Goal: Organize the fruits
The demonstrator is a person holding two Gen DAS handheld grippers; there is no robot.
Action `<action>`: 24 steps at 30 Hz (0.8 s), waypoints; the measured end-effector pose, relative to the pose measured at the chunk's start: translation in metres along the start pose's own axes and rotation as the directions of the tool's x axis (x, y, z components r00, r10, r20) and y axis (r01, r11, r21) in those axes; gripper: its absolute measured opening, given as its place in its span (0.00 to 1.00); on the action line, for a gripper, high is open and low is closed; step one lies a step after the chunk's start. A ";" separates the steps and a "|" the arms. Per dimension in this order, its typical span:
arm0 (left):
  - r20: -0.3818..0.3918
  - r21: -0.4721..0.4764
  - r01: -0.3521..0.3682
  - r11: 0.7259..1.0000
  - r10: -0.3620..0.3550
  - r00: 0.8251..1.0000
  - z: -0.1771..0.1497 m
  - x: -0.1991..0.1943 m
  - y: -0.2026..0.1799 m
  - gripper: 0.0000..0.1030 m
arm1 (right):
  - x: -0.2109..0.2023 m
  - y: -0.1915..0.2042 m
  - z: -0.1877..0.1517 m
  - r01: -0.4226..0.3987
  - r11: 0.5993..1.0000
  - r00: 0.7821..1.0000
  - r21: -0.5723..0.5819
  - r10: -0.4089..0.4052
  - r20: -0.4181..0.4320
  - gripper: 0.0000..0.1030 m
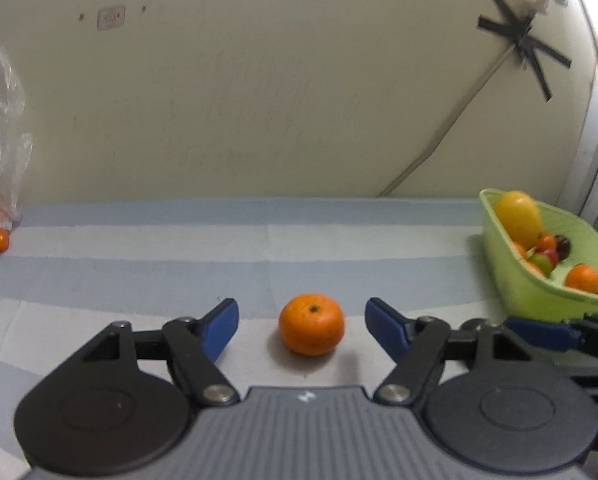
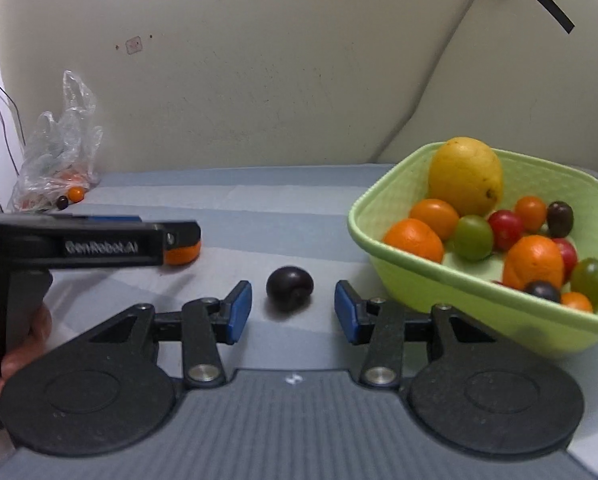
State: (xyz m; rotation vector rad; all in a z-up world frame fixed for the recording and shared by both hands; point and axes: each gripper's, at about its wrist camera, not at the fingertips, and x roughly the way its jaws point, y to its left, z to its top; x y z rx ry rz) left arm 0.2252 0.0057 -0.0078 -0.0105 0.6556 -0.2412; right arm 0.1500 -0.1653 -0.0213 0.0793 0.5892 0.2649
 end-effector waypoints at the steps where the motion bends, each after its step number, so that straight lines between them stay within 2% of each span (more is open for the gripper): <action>1: -0.014 -0.006 0.000 1.000 0.000 1.000 -0.002 0.004 0.001 0.55 | 0.001 0.001 0.000 0.001 1.000 1.000 -0.001 -0.001 -0.002 0.47; 2: -0.029 -0.019 0.017 1.000 -0.018 0.999 -0.004 0.008 0.004 0.51 | 0.004 0.003 0.001 -0.002 1.000 1.000 -0.002 0.002 -0.007 0.47; 3: -0.021 -0.029 0.026 0.999 -0.026 0.999 -0.005 0.007 0.004 0.42 | 0.006 0.005 0.002 -0.004 1.000 1.000 -0.006 0.004 -0.010 0.45; 4: -0.018 -0.028 0.037 0.999 -0.037 0.999 -0.005 0.007 0.004 0.35 | 0.008 0.007 0.003 -0.001 1.000 1.000 -0.015 0.001 -0.011 0.35; 6: -0.021 -0.036 0.032 0.999 -0.033 0.999 -0.007 0.004 0.004 0.35 | 0.011 0.011 0.004 0.023 0.999 1.000 -0.041 -0.023 -0.008 0.28; 10: -0.016 -0.054 0.080 0.995 -0.081 0.997 -0.017 -0.022 0.000 0.35 | -0.001 0.011 -0.002 0.016 0.998 1.000 -0.066 -0.015 0.007 0.28; 13: 0.015 -0.019 0.113 0.993 -0.112 0.994 -0.035 -0.060 -0.006 0.35 | -0.026 0.014 -0.014 -0.039 0.997 0.999 -0.074 0.039 -0.002 0.28; 19: -0.009 0.056 0.180 0.982 -0.180 0.984 -0.093 -0.122 -0.028 0.35 | -0.099 0.021 -0.060 -0.138 0.983 0.990 -0.119 0.140 0.006 0.28; 24: -0.005 0.109 0.205 0.973 -0.206 0.978 -0.125 -0.149 -0.049 0.35 | -0.133 0.039 -0.097 -0.105 0.971 0.991 -0.215 0.119 0.054 0.28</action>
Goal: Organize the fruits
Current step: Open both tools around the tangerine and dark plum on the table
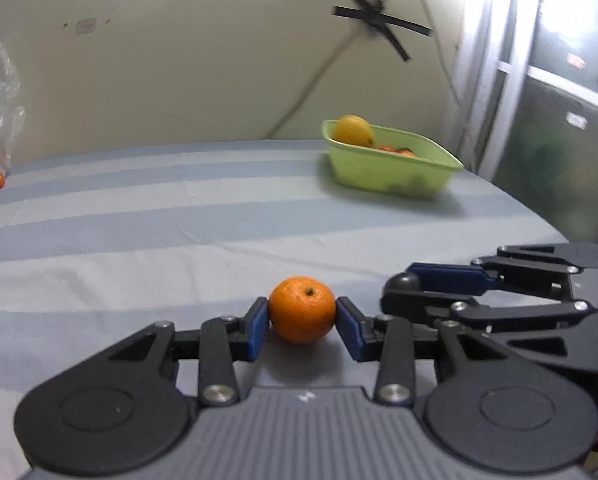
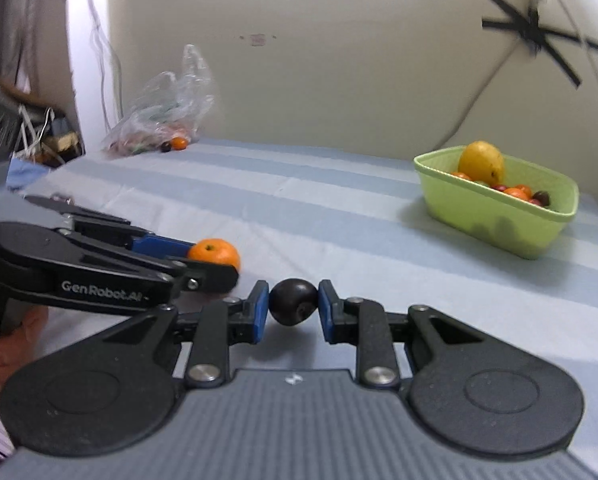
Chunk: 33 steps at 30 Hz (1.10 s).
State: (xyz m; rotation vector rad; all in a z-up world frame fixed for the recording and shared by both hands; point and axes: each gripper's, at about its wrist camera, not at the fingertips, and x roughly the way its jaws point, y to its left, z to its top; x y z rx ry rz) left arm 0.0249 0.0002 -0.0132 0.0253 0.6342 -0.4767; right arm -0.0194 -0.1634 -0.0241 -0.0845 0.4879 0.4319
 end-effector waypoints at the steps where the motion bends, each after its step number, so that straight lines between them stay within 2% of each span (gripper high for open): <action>1: 0.007 0.014 -0.015 1.000 0.015 1.000 -0.002 0.000 -0.004 0.36 | -0.001 0.004 -0.002 0.000 1.000 1.000 -0.008 0.000 0.007 0.30; 5: 0.038 0.006 -0.037 0.999 0.037 0.999 -0.012 0.001 -0.006 0.38 | 0.002 0.004 -0.011 0.029 0.999 1.000 0.024 -0.028 -0.011 0.32; 7: 0.044 -0.002 -0.052 0.999 0.052 0.998 -0.013 0.000 -0.005 0.43 | 0.001 0.001 -0.012 0.025 0.999 1.000 0.044 -0.025 -0.005 0.43; 9: 0.046 -0.012 -0.057 0.998 0.058 0.997 -0.012 0.000 -0.003 0.46 | 0.001 -0.001 -0.012 0.035 0.997 0.999 0.062 -0.035 -0.002 0.46; 15: 0.048 -0.013 -0.085 0.996 0.085 0.995 -0.012 0.001 -0.003 0.52 | -0.002 0.003 -0.015 0.050 0.998 0.999 0.050 -0.050 0.009 0.46; 26: 0.052 -0.006 -0.104 0.995 0.104 0.993 -0.015 -0.002 -0.004 0.54 | -0.003 0.007 -0.016 0.075 0.997 0.997 0.036 -0.075 0.009 0.46; 33: 0.050 -0.012 -0.109 0.994 0.110 0.993 -0.014 -0.001 -0.003 0.53 | 0.002 0.004 -0.015 0.049 0.998 0.999 0.048 -0.048 -0.016 0.46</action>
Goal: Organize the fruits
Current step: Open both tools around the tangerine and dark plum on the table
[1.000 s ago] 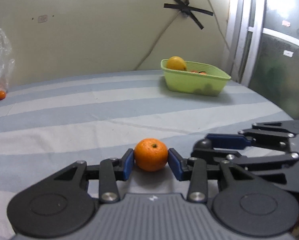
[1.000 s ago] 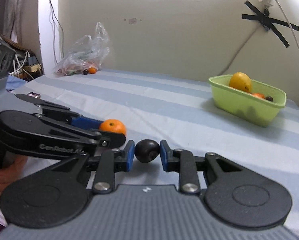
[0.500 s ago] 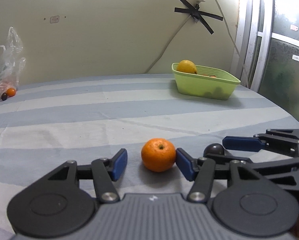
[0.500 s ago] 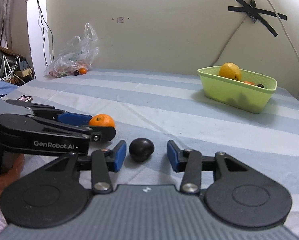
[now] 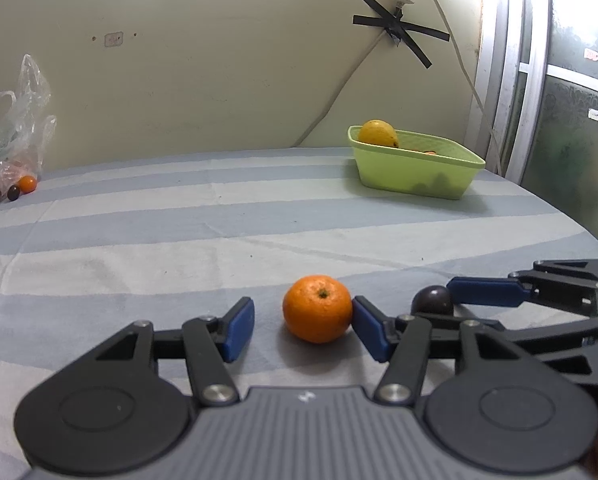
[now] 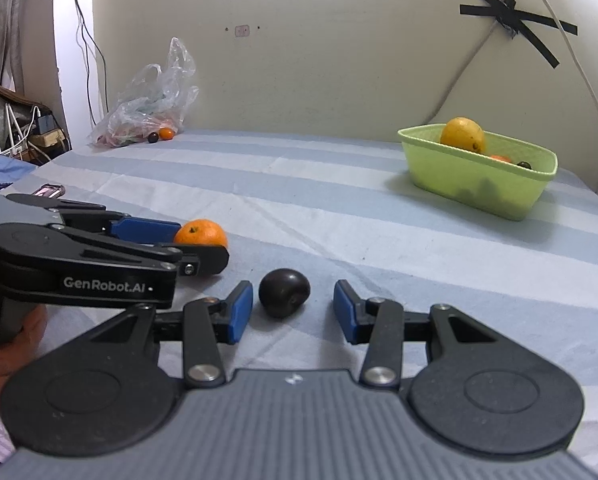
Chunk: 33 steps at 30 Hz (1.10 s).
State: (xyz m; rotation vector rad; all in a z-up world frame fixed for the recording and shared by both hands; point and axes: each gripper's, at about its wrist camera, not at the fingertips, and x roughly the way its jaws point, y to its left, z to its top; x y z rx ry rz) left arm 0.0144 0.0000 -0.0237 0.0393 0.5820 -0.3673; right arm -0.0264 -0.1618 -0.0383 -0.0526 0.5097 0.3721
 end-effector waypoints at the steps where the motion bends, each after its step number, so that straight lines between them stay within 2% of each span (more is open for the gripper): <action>1: 0.000 0.002 -0.001 1.000 0.001 1.000 0.000 0.000 0.000 0.53 | -0.001 0.001 0.000 0.000 1.000 1.000 -0.006 0.000 0.006 0.46; 3: -0.002 0.004 -0.003 1.000 0.003 1.000 0.001 0.001 0.000 0.54 | -0.002 0.002 -0.001 0.000 1.000 1.000 -0.014 0.000 0.008 0.44; 7: -0.005 0.024 -0.017 1.000 0.017 1.000 0.000 0.002 -0.004 0.55 | -0.002 0.006 -0.002 0.016 0.999 1.000 -0.033 -0.016 0.011 0.31; 14: -0.005 0.015 -0.023 1.000 0.023 1.000 0.000 0.002 -0.004 0.56 | -0.007 0.007 -0.004 0.093 0.995 0.994 -0.023 -0.092 0.066 0.33; 20: -0.004 0.003 -0.026 1.000 0.026 1.000 0.001 0.002 -0.003 0.59 | -0.004 0.006 -0.002 0.073 0.996 0.996 -0.042 -0.071 0.047 0.37; 22: -0.003 0.000 -0.030 1.000 0.030 1.000 0.000 0.002 -0.002 0.60 | -0.002 0.006 -0.001 0.055 0.997 0.998 -0.050 -0.054 0.024 0.41; 33: -0.004 -0.012 -0.035 0.999 0.035 0.999 0.000 0.002 -0.002 0.63 | 0.001 0.008 -0.003 0.047 0.997 0.999 -0.062 -0.047 -0.002 0.42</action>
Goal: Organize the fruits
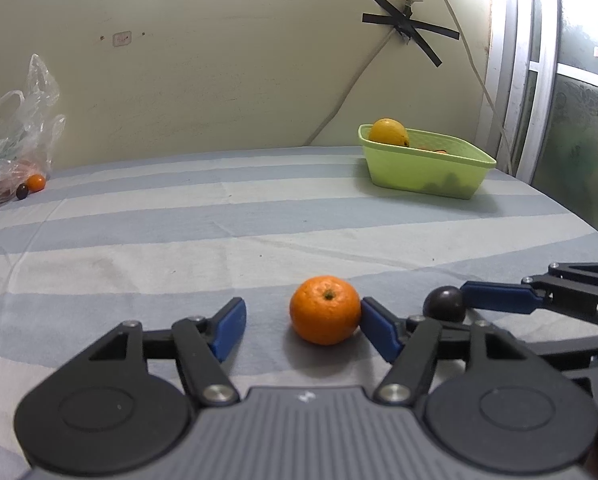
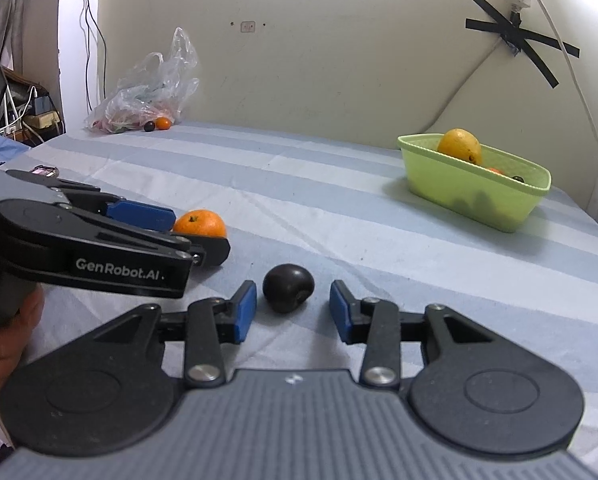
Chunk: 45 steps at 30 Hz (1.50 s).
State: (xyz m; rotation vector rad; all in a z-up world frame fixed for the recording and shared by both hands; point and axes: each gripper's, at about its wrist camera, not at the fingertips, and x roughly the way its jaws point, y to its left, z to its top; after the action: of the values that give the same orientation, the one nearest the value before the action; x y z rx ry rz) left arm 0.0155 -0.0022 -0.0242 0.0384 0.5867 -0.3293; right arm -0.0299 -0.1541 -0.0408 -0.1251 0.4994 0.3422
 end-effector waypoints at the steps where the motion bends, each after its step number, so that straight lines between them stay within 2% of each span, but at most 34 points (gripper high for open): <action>1: 0.000 -0.001 0.000 1.000 0.000 1.000 0.000 0.000 0.000 0.63 | 0.000 0.000 0.000 0.000 1.000 1.000 0.000 0.000 0.000 0.42; 9: 0.000 -0.005 -0.006 1.000 0.006 1.000 -0.001 0.000 -0.001 0.64 | 0.000 -0.001 0.000 0.000 1.000 1.000 0.004 0.000 0.003 0.46; 25: 0.004 -0.015 -0.011 1.000 0.011 1.000 -0.001 -0.002 -0.001 0.64 | 0.000 -0.001 0.000 0.005 1.000 1.000 0.004 -0.005 0.001 0.46; 35: -0.002 0.012 -0.004 1.000 0.004 1.000 0.001 0.002 -0.007 0.62 | 0.002 0.004 0.000 0.012 1.000 1.000 -0.009 -0.012 -0.004 0.46; 37: 0.000 0.013 -0.007 1.000 0.007 1.000 0.001 0.002 -0.007 0.59 | 0.002 0.005 0.000 0.015 1.000 1.000 -0.013 -0.015 -0.004 0.46; 39: 0.004 0.017 -0.012 1.000 0.012 1.000 0.001 0.002 -0.008 0.51 | 0.002 0.007 0.000 0.019 1.000 1.000 -0.020 -0.019 -0.002 0.46; 40: 0.006 0.020 -0.008 1.000 0.008 1.000 0.001 0.002 -0.009 0.49 | 0.002 0.008 0.000 0.020 0.999 1.000 -0.026 -0.020 0.000 0.41; 42: 0.010 0.033 -0.002 0.999 0.002 1.000 0.000 0.001 -0.010 0.38 | 0.002 0.010 0.000 0.017 0.999 1.000 -0.040 -0.017 0.004 0.33; 45: 0.014 0.036 -0.004 0.999 0.004 1.000 0.000 0.001 -0.011 0.36 | 0.002 0.013 -0.001 0.031 0.998 0.999 -0.056 -0.031 0.009 0.29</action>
State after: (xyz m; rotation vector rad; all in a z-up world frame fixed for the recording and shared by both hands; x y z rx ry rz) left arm 0.0127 -0.0127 -0.0242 0.0723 0.5672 -0.3360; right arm -0.0330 -0.1418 -0.0426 -0.1852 0.4791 0.3261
